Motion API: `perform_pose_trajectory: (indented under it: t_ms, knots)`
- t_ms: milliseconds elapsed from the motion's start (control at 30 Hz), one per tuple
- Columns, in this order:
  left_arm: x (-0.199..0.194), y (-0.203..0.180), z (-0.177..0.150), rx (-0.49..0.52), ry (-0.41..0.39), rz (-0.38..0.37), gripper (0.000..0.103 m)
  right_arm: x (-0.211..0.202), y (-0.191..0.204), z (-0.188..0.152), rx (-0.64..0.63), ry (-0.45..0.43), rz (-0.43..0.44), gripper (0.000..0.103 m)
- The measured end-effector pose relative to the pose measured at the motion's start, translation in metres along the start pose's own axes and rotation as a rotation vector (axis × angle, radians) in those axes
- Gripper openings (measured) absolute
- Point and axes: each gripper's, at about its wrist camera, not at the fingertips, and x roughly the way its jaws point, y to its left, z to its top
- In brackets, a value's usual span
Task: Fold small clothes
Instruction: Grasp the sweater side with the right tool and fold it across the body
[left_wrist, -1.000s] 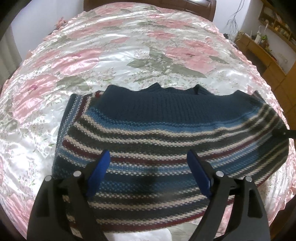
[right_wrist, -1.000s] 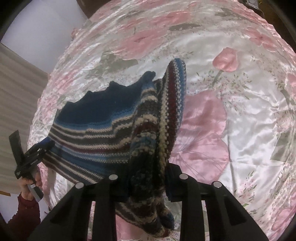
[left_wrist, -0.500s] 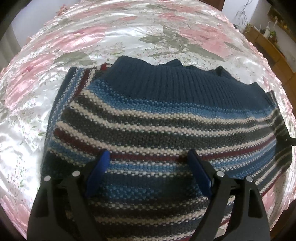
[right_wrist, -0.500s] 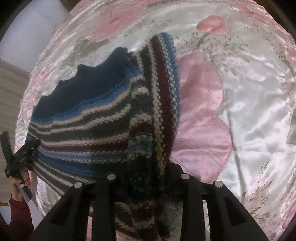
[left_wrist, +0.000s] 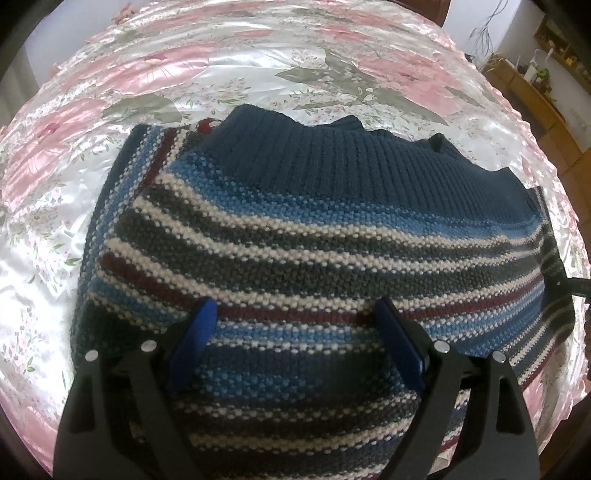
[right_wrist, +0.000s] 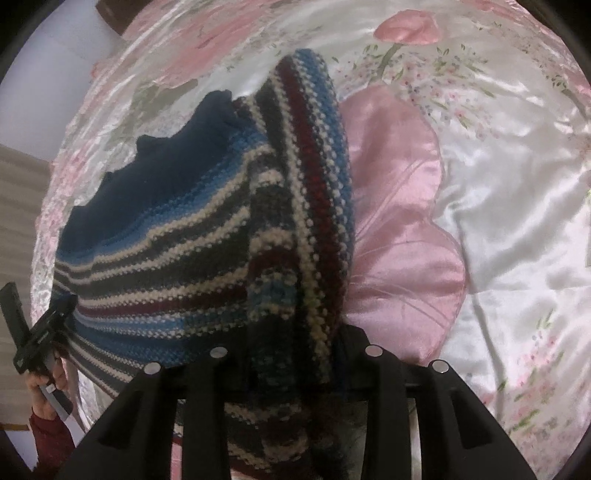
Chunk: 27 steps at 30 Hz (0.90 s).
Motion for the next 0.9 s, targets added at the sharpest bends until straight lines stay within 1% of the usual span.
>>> perform_pose_trajectory:
  t_ms: [100, 267, 367, 467, 600, 667, 800, 900]
  knots:
    - [-0.001, 0.001, -0.002, 0.001, -0.007, -0.006, 0.088, -0.015, 0.017, 0.003, -0.003, 0.004, -0.028, 0.031]
    - [-0.001, 0.0, -0.003, 0.012, -0.012, -0.01, 0.089, -0.046, 0.063, 0.005, -0.092, -0.023, -0.02, 0.031]
    - [-0.001, 0.0, -0.002, 0.012, -0.01, -0.017, 0.089, -0.052, 0.089, 0.008, -0.129, -0.017, -0.017, 0.03]
    - [-0.003, 0.002, -0.001, 0.006, -0.006, -0.033, 0.089, -0.051, 0.117, 0.01, -0.177, -0.008, -0.027, 0.03]
    - [-0.017, 0.012, 0.003, -0.038, -0.007, -0.094, 0.088, -0.046, 0.151, 0.005, -0.237, -0.004, -0.031, 0.03]
    - [-0.023, 0.015, 0.005, -0.049, -0.007, -0.106, 0.087, -0.041, 0.169, 0.002, -0.275, -0.001, -0.033, 0.03]
    - [-0.04, 0.022, 0.009, -0.058, -0.039, -0.119, 0.087, -0.033, 0.2, -0.006, -0.349, -0.001, -0.028, 0.03]
    - [-0.045, 0.024, 0.012, -0.065, -0.044, -0.144, 0.087, -0.022, 0.221, -0.014, -0.403, 0.013, -0.033, 0.03]
